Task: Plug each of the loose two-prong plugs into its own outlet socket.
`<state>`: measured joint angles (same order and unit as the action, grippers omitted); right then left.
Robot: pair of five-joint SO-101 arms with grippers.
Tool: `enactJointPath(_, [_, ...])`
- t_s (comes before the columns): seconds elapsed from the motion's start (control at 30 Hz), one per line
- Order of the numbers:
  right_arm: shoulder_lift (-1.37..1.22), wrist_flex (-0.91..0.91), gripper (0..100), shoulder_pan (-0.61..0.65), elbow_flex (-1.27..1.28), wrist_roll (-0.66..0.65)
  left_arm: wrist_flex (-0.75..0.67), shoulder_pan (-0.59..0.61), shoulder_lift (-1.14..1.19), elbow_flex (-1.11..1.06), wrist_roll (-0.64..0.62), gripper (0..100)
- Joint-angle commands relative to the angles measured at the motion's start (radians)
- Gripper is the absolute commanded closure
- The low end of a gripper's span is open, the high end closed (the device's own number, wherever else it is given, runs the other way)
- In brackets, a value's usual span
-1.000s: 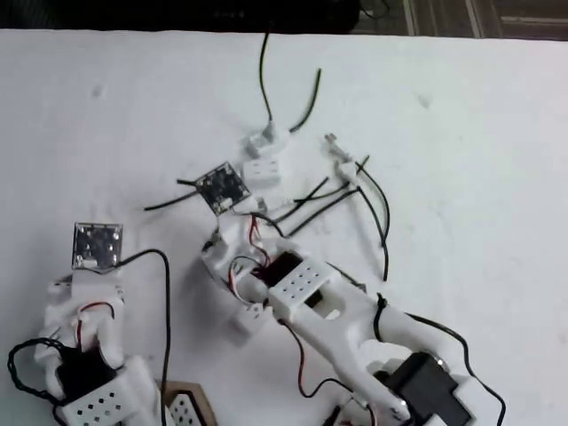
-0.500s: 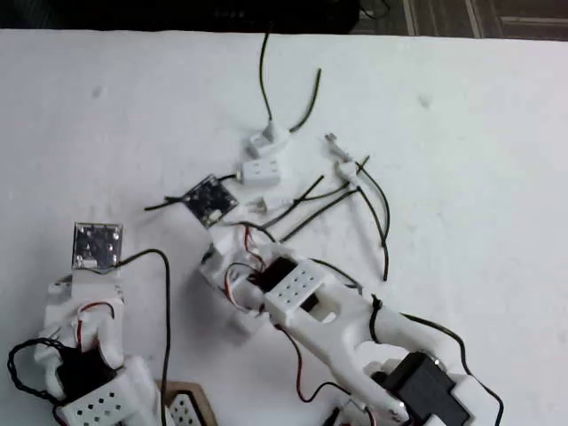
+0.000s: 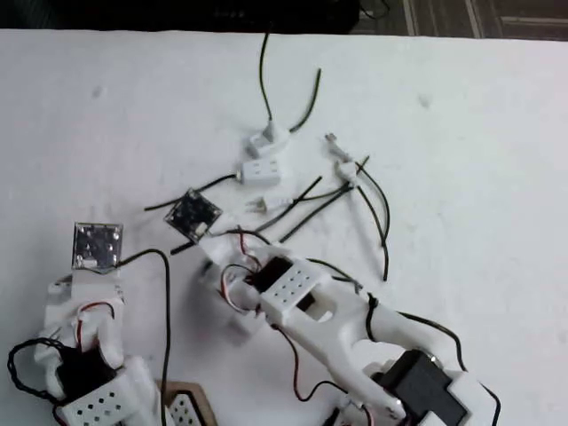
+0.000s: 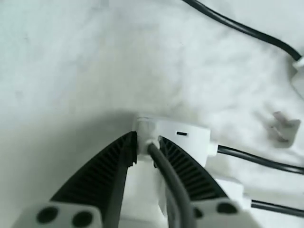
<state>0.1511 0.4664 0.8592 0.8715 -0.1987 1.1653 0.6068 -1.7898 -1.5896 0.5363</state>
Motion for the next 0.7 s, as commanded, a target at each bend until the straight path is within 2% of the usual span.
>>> enactJointPath(0.0, [-0.068,0.021,98.1,0.007,-0.029,-0.049,0.005,0.004,-0.013,0.003,-0.005,98])
enactJointPath(0.67, [-0.084,0.131,98.1,0.007,-0.063,-0.103,0.005,0.002,-0.013,0.002,-0.005,98])
